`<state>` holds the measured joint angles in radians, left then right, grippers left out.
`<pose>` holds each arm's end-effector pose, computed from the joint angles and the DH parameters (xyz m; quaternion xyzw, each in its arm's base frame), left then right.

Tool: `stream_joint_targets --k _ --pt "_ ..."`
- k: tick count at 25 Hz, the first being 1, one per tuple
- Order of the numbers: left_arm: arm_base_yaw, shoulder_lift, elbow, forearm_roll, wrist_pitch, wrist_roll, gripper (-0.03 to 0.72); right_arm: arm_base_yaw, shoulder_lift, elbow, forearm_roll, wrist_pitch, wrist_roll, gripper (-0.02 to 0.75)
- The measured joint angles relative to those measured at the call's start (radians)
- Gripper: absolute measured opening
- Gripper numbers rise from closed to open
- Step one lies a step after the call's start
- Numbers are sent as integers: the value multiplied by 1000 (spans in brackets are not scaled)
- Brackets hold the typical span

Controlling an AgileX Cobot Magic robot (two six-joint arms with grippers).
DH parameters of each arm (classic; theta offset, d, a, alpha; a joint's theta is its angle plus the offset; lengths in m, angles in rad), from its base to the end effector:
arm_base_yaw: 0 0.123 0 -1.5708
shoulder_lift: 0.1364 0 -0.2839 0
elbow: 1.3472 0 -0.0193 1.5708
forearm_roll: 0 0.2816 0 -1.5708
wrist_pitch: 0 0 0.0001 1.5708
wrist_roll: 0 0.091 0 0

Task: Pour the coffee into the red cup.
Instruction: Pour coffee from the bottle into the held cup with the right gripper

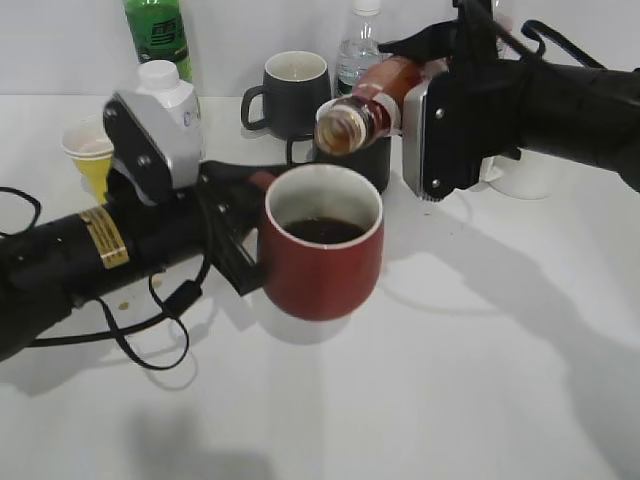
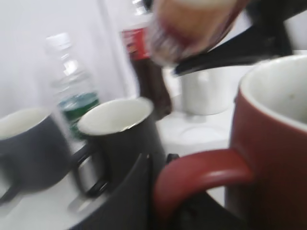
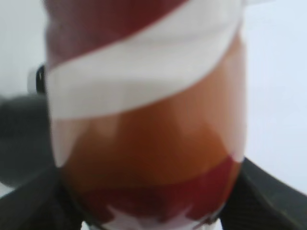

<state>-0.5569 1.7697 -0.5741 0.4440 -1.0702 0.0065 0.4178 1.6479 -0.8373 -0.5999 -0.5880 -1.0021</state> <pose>0.2538 -0.1984 0.1406 0.3972 0.6167 -0.2472 0.6331 0.3251 0.1755 0.2095 -0.6913 0.3548 -0.2176 0.5907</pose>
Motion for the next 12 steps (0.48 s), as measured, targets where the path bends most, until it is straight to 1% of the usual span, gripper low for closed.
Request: stream_joint_targets --k 4,6,8,10,12 --pt "1 -9 0 -25 -1 0 57 0 0 0 0 0 134 514" --pt "1 -11 6 -45 0 0 56 0 0 0 0 0 251 514" --pt "1 -16 21 -91 0 1 56 0 0 0 0 -1 385 514" --pt "1 -27 44 -168 0 11 56 0 0 0 1 -10 516 514" --pt "1 -43 66 -245 0 47 56 0 0 0 15 -34 642 514"
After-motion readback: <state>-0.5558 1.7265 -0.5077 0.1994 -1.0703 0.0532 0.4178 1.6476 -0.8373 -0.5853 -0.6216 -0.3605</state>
